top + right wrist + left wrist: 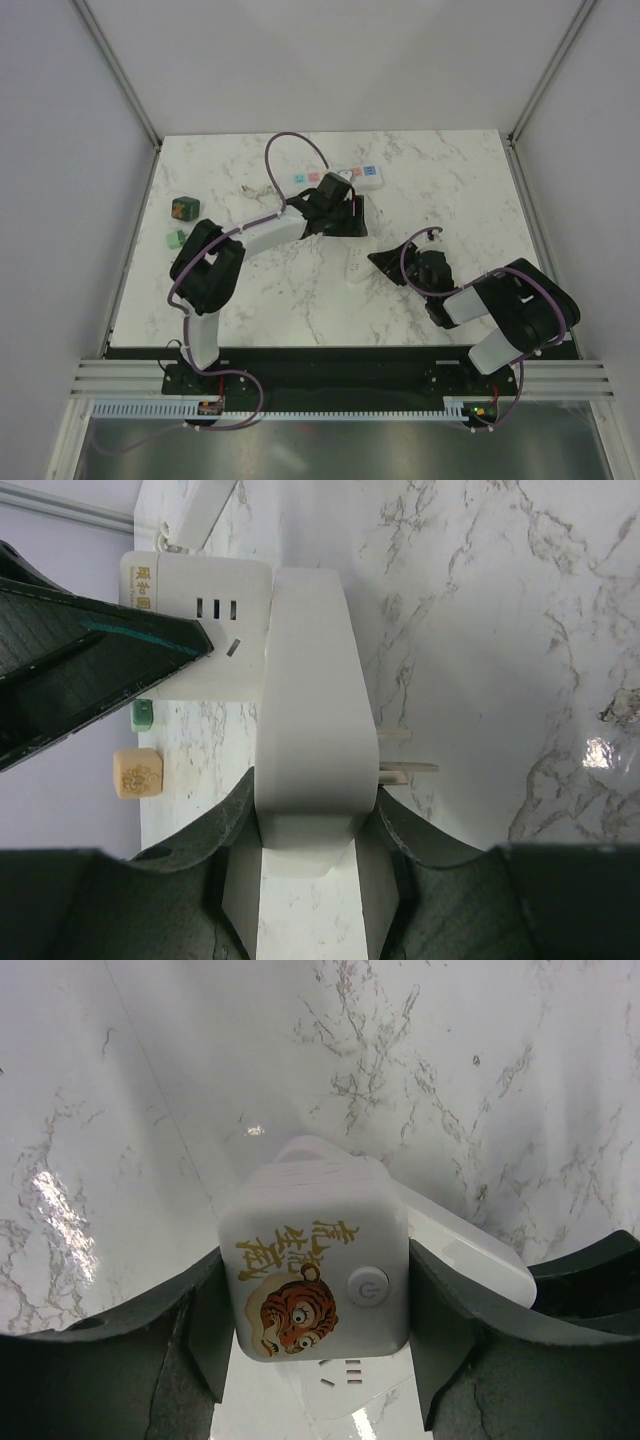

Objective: Pull the plug off the socket

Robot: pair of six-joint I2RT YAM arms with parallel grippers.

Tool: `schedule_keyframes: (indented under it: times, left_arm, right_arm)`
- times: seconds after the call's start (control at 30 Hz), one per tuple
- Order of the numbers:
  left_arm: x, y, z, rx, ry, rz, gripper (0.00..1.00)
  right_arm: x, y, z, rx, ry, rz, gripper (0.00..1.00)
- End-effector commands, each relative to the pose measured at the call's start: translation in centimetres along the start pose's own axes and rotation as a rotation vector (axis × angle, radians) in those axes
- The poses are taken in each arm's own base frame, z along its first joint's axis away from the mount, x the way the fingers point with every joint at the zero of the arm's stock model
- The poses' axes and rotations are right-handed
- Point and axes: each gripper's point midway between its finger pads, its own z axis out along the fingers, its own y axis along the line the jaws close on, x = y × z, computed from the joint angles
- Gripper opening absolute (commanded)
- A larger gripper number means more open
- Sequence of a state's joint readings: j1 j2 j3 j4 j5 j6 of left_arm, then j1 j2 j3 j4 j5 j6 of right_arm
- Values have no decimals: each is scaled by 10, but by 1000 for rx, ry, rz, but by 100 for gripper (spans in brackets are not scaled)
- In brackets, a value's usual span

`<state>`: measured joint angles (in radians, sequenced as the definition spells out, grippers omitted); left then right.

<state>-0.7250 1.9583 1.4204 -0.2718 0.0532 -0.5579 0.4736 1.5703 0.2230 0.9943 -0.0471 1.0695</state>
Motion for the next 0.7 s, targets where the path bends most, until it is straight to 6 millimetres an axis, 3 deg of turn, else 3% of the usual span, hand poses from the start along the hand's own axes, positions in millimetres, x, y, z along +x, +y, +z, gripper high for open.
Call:
schedule_keyframes:
  times: [0.0,0.07,0.13,0.17,0.2,0.33,0.43,0.47,0.57,0.67]
  left_arm:
    - [8,-11,-7,43,13,71,2]
    - [10,-30,-17,203,46,-33,2]
    - [4,-26,-18,312,7,-128,2]
    - [1,-35,-24,389,17,-192,2]
    - [5,-26,-23,400,26,-234,2]
    - [2,-29,-26,456,25,-284,2]
    - [-1,-26,-24,364,1,-241,2]
    - [3,-16,-22,201,-2,-132,2]
    - [10,-1,-24,-6,-1,28,2]
    - [9,0,-28,1,-6,17,2]
  right_arm:
    - [27,-73,-14,239,97,-166,0]
    - [26,-72,-14,239,95,-164,0]
    - [26,-72,-14,237,93,-164,0]
    - [27,-72,-14,237,95,-164,0]
    - [26,-72,-14,236,94,-164,0]
    - [27,-73,-15,239,95,-164,0]
    - [27,-72,-15,235,95,-162,0]
    - [26,-72,-14,235,93,-163,0]
    - [27,-73,-15,237,95,-163,0]
    - [27,-73,-15,238,94,-164,0]
